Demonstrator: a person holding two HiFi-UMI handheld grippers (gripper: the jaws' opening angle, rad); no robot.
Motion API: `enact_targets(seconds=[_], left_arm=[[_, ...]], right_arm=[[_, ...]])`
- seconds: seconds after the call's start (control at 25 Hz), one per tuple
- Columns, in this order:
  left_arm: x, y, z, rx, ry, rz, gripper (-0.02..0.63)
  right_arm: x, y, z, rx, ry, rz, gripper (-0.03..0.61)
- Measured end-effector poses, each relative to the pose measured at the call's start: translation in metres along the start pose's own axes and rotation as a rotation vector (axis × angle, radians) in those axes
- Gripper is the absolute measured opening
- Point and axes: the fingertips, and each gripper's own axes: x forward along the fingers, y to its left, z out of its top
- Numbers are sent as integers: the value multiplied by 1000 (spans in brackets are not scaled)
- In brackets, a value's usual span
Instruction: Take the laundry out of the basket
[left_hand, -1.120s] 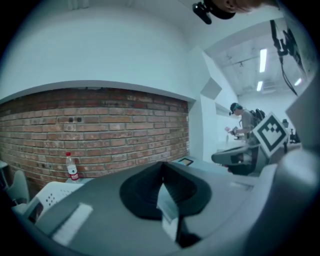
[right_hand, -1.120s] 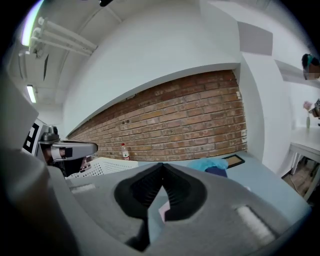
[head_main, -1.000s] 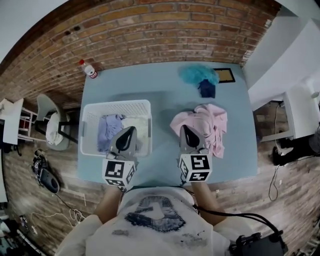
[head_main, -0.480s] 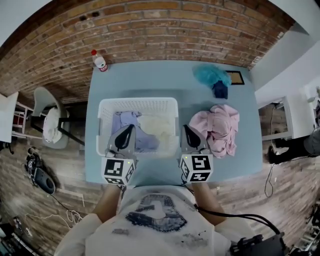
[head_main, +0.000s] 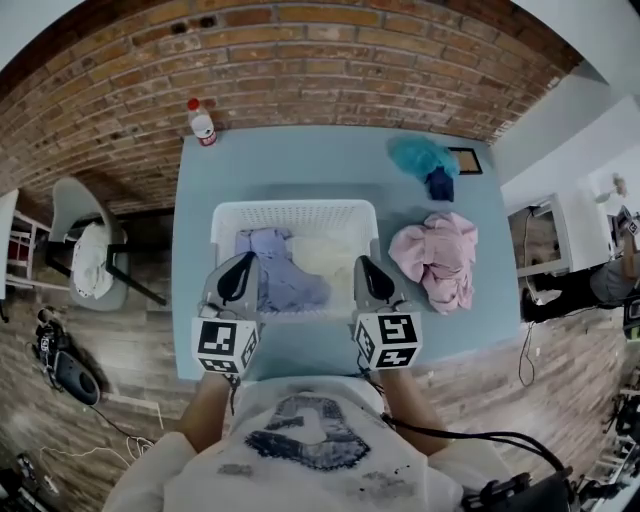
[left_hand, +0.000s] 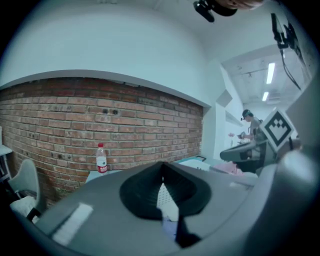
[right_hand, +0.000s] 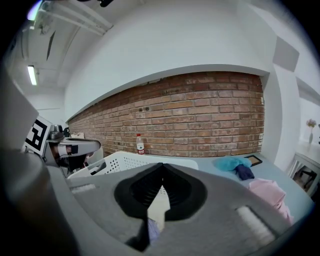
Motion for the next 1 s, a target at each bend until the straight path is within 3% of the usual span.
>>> enact_targets(seconds=[0.44, 0.52, 0.6, 0.76, 1.0], left_arm=[[-2, 46, -3, 3, -5, -7, -8], [-1, 53, -4, 4, 1, -6, -8], [1, 59, -4, 2, 8, -6, -8], [9, 70, -7, 3, 25, -15, -8], [20, 85, -12, -7, 44, -7, -8]], right_arm=[[30, 30, -9, 9, 111, 16, 10], [39, 36, -11, 7, 134, 37, 64], [50, 42, -11, 10, 161, 66, 70], [73, 56, -14, 45, 224, 143, 182], [97, 68, -19, 57, 282, 197, 296]])
